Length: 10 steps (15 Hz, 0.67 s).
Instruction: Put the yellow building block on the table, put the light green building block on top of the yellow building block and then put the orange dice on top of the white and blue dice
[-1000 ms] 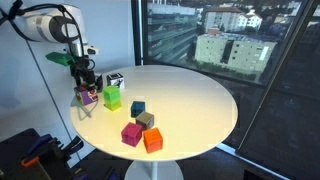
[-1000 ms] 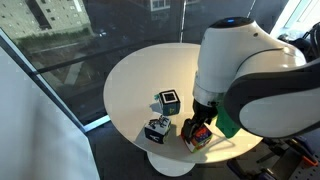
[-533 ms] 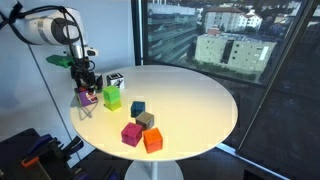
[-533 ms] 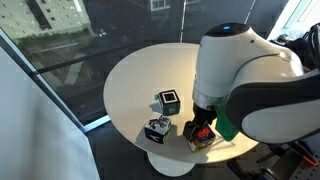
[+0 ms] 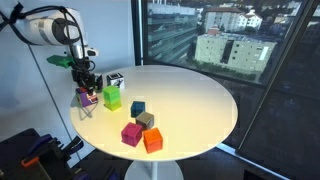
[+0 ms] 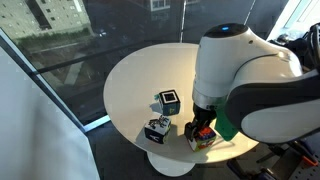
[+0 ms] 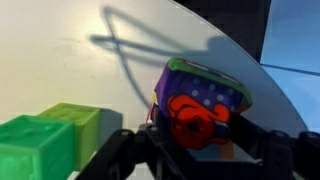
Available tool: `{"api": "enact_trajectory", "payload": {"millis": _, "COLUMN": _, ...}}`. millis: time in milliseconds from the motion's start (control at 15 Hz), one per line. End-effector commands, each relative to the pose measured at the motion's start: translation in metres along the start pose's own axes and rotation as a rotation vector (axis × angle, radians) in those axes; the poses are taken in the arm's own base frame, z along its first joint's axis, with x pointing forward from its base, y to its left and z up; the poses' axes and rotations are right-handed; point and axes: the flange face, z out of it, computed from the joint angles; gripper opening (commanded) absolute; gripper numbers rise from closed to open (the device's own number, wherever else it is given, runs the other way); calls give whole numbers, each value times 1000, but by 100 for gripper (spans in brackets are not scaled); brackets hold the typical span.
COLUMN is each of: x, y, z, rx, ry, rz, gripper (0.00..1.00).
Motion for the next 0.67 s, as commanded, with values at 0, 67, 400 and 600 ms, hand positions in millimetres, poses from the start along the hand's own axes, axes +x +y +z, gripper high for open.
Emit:
{"api": "enact_trajectory", "payload": {"millis": 0, "x": 3, "y": 3, "z": -4, "rx": -13, "ry": -14, "rz": 3, "gripper": 38}}
{"api": "enact_trajectory", "payload": {"millis": 67, "x": 3, "y": 3, "z": -7, "rx": -11, "ry": -14, "rz": 1, "gripper": 37}}
{"api": "enact_trajectory", "payload": {"millis": 400, "x": 5, "y": 7, "z": -19, "rx": -6, "ry": -17, "rz": 4, "gripper": 18}}
{"api": "enact_trajectory", "payload": {"millis": 600, "x": 9, "y": 10, "z": -27, "rx": -7, "ry": -17, "rz": 10, "gripper": 14}}
